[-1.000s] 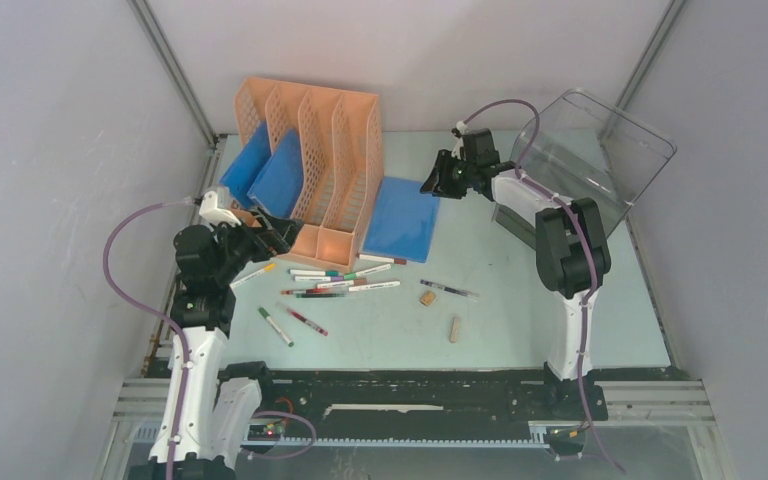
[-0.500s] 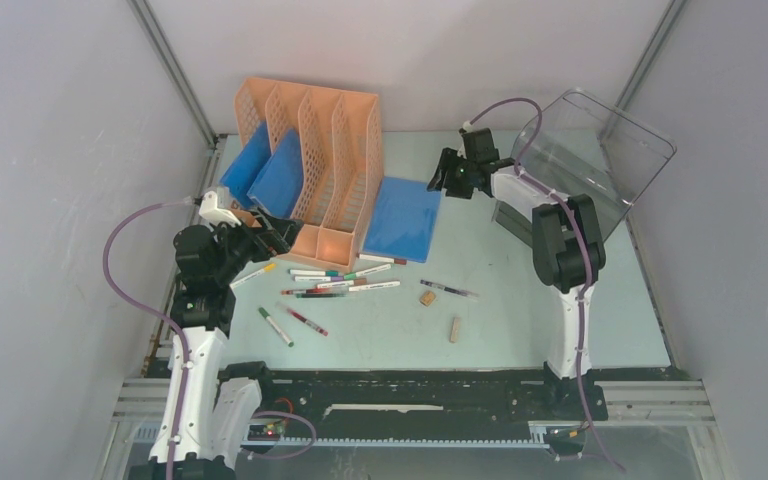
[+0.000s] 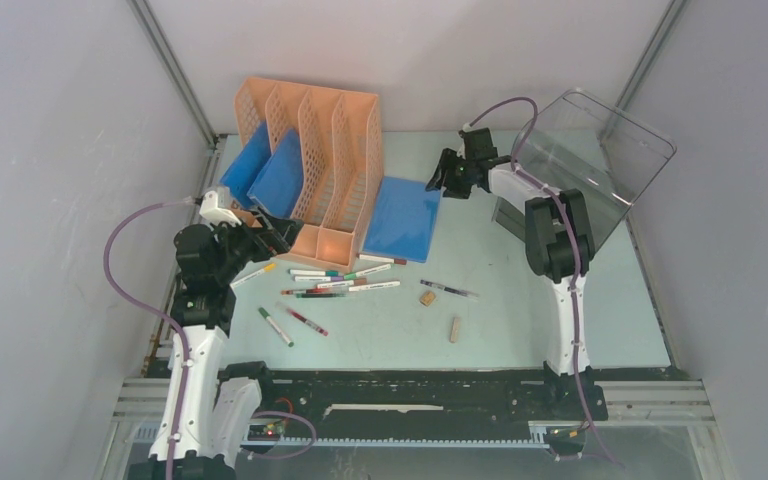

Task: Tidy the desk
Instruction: Pick up the folder from the center of the board.

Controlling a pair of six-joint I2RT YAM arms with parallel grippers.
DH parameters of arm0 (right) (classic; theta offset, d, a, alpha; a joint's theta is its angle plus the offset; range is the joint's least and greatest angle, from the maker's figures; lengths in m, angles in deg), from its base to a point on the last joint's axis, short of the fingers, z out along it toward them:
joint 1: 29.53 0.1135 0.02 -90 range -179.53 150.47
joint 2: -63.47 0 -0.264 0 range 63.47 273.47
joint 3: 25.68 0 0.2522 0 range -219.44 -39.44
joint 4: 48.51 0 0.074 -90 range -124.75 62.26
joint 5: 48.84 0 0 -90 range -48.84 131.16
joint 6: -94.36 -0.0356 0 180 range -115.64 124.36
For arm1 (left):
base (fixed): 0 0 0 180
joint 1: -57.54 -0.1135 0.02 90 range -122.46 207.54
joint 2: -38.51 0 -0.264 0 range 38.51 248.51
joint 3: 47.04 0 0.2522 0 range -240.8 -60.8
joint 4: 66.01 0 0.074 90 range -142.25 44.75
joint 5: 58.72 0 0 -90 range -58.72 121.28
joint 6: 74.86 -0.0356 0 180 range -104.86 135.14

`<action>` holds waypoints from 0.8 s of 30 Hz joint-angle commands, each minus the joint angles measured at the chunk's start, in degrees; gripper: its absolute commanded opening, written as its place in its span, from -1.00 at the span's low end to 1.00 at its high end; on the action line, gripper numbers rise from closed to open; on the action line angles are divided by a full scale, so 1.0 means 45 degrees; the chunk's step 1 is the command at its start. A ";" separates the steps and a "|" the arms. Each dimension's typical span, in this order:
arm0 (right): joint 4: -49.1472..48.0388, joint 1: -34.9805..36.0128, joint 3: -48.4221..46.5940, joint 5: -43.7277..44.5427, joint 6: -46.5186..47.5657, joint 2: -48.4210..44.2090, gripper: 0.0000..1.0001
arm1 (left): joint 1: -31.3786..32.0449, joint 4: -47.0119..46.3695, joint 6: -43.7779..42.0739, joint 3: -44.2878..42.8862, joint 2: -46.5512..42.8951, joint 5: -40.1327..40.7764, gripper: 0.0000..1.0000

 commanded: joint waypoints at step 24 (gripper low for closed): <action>0.0677 0.0344 -0.0895 -0.0934 -0.0626 0.1071 0.18 | -0.0269 -0.0211 -0.0100 0.0076 0.0030 -0.0234 1.00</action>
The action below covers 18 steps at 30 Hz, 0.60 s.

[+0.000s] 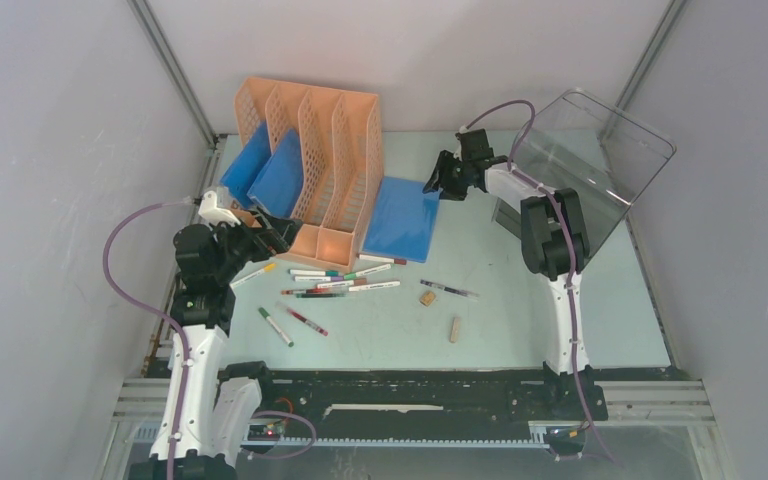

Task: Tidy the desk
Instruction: Pick up the folder from the center of the board.

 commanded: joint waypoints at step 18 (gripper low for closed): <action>-0.2832 0.0049 0.1556 -0.3945 -0.1727 -0.1341 -0.01 | -0.0191 -0.0245 -0.0059 0.0056 -0.0033 -0.0321 1.00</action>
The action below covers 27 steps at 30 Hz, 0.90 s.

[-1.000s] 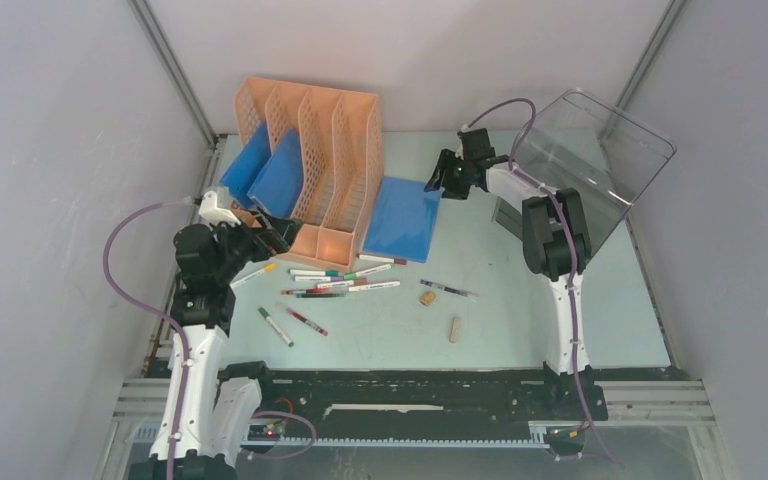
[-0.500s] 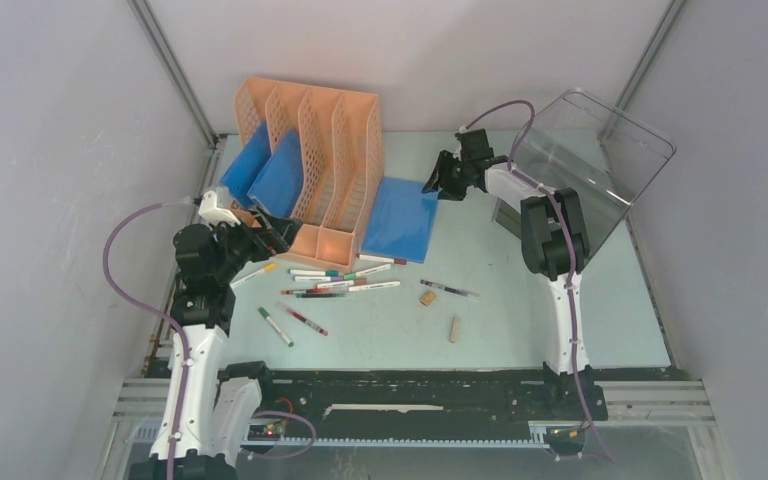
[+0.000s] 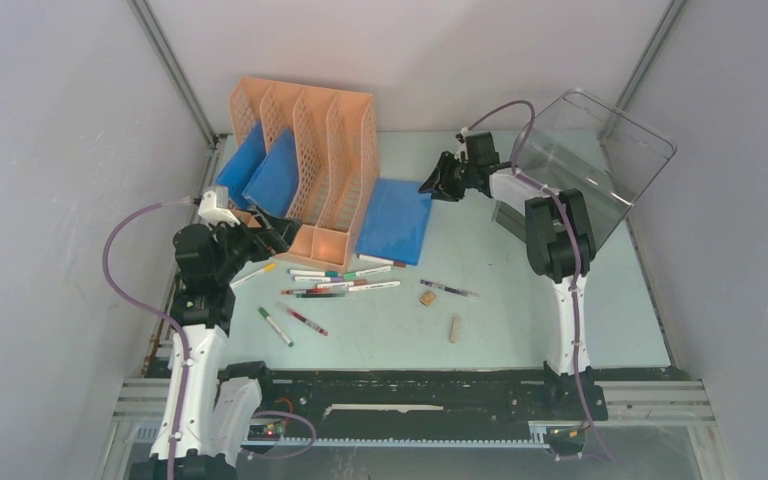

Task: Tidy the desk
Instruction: Pick up the folder from the center of the board.

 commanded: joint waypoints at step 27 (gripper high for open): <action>-0.1015 0.0467 0.0734 -0.0111 -0.0432 -0.2007 -1.00 | -0.0205 -0.0296 -0.0062 0.0076 -0.0061 -0.0397 1.00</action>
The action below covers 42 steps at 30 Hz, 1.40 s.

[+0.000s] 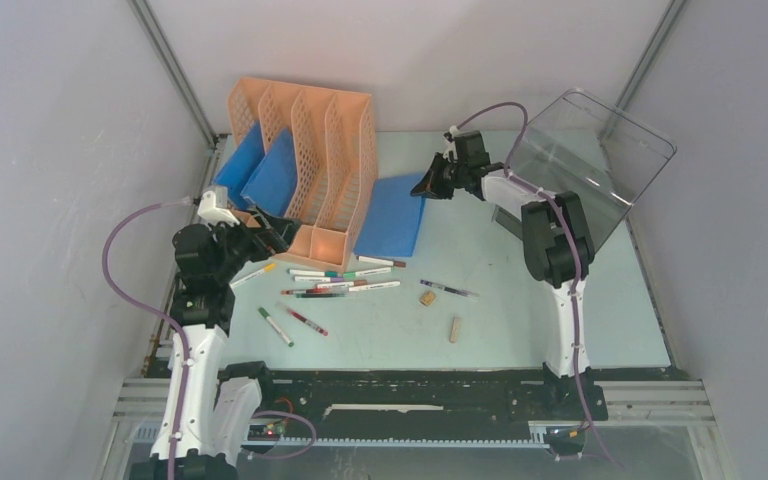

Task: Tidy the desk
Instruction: Pick up the folder from the center of the board.

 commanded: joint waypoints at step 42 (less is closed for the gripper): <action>0.7300 -0.0041 0.4188 -0.2797 1.1994 -1.4126 -1.00 | 0.3636 -0.5866 0.0447 0.1281 -0.1430 -0.4178 1.00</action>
